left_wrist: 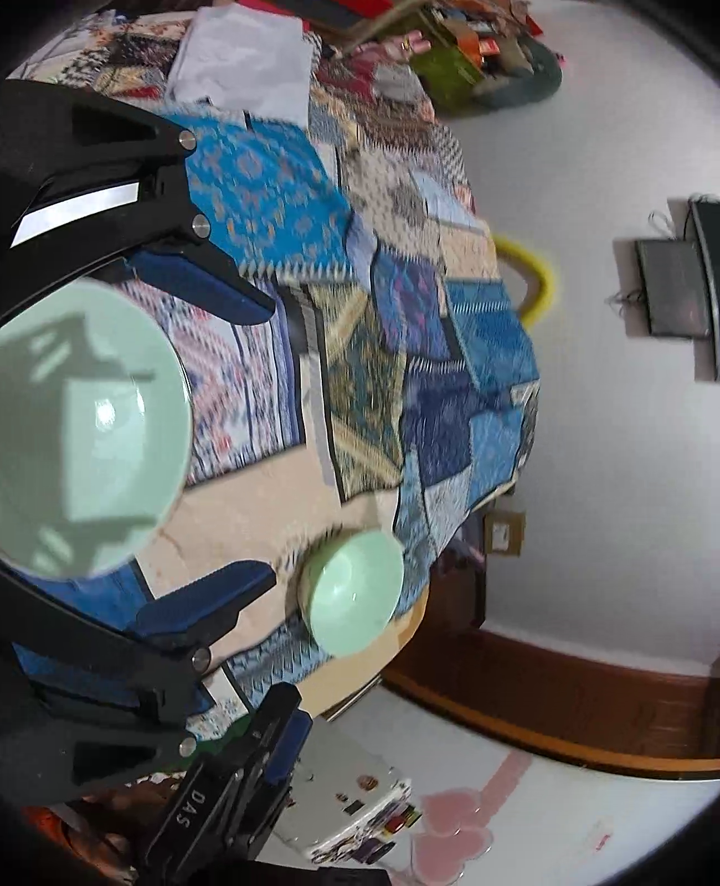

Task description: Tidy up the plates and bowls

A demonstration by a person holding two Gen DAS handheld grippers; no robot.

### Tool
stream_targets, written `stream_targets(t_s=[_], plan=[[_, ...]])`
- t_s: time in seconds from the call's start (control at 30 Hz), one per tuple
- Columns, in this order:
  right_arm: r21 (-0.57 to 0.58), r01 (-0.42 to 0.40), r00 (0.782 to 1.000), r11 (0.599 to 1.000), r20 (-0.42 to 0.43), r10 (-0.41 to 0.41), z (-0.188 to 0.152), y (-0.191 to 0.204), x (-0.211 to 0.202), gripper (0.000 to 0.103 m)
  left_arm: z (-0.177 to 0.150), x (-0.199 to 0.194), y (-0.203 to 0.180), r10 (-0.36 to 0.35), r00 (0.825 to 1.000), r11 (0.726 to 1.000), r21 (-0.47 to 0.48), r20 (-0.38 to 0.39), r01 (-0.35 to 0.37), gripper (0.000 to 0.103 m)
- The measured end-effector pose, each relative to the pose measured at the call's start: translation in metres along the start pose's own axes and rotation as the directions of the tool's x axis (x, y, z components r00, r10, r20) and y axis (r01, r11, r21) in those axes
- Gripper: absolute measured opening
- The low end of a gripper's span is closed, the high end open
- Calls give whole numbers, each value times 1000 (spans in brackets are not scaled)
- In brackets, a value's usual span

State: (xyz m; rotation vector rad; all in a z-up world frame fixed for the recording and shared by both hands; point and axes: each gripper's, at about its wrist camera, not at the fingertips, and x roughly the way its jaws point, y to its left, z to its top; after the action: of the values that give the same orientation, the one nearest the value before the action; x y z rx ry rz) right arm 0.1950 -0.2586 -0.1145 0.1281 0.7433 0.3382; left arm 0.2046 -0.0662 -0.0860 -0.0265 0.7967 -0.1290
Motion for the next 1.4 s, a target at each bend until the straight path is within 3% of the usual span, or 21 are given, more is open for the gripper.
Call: stream_targets(t_s=[0.3, 0.53, 0.7, 0.87, 1.0, 1.2, 1.4], plan=[[28, 99, 995, 995, -35, -98, 10, -55, 22, 44, 22, 66, -37, -47, 995, 999, 3, -91, 47, 92], [55, 124, 990, 991, -80, -119, 20, -86, 67, 44, 27, 113, -34, -42, 988, 999, -24, -151, 39, 91], [74, 123, 987, 990, -117, -114, 22, -99, 95, 43, 30, 136, -30, -38, 984, 999, -29, -175, 33, 91], [91, 106, 986, 990, -139, -92, 24, -107, 112, 33, 30, 150, -29, -43, 983, 999, -24, -179, 39, 91], [66, 105, 985, 992, -145, -94, 24, -106, 120, 30, 30, 161, -29, -53, 981, 998, -34, -186, 47, 91], [-9, 38, 986, 999, -164, -39, 23, -91, 120, 28, 31, 175, -29, -48, 978, 998, -47, -204, 40, 91], [-52, -55, 980, 997, -192, 44, 16, -70, 120, 27, 25, 190, -28, -24, 965, 999, -34, -263, 15, 67]])
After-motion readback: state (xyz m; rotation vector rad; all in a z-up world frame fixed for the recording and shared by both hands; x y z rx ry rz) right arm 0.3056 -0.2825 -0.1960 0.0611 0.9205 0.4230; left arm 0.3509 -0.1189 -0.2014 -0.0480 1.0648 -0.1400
